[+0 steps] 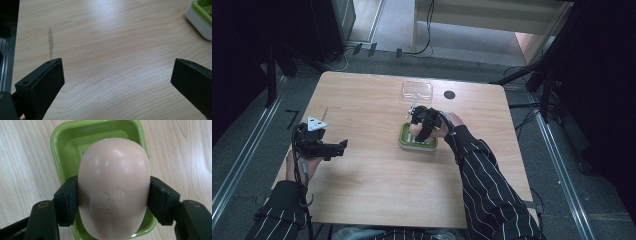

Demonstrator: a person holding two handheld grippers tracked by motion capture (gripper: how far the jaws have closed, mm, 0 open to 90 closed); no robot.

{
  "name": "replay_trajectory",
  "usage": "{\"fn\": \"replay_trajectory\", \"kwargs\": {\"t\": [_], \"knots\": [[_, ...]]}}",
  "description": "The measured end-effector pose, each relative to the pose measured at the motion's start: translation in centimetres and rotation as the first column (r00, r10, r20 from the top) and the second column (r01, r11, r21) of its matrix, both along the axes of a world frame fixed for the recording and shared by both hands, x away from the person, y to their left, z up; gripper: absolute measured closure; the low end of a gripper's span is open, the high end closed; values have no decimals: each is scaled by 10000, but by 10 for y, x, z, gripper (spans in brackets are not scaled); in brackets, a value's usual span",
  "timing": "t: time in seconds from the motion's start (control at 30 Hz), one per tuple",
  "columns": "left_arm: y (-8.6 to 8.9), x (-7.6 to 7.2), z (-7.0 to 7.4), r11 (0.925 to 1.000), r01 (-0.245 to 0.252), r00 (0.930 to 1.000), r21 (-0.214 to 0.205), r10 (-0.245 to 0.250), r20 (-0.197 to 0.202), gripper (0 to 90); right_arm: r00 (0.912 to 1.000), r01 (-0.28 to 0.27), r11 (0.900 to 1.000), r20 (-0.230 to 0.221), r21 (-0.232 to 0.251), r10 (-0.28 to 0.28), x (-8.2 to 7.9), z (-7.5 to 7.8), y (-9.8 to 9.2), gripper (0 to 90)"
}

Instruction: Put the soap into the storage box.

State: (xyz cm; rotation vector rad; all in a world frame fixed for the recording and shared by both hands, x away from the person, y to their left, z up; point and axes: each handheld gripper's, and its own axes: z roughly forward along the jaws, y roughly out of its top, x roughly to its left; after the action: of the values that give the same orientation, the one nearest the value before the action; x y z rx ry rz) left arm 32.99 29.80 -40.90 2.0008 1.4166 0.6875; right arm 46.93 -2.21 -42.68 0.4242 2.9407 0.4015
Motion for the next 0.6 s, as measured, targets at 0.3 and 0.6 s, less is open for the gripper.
{"fn": "replay_trajectory", "kwargs": {"t": [0.3, 0.6], "knots": [[0, 0, 0, 10000, -5, 10000, 2, 5, 1, 0, 9999, 116, 9998, 23, 176, -116, 2, -5, -1, 332], [0, 0, 0, 10000, -1, 10000, 3, 1, 2, 0, 9998, 176, 9993, 18, 336, -177, 2, -9, -2, 332]]}}
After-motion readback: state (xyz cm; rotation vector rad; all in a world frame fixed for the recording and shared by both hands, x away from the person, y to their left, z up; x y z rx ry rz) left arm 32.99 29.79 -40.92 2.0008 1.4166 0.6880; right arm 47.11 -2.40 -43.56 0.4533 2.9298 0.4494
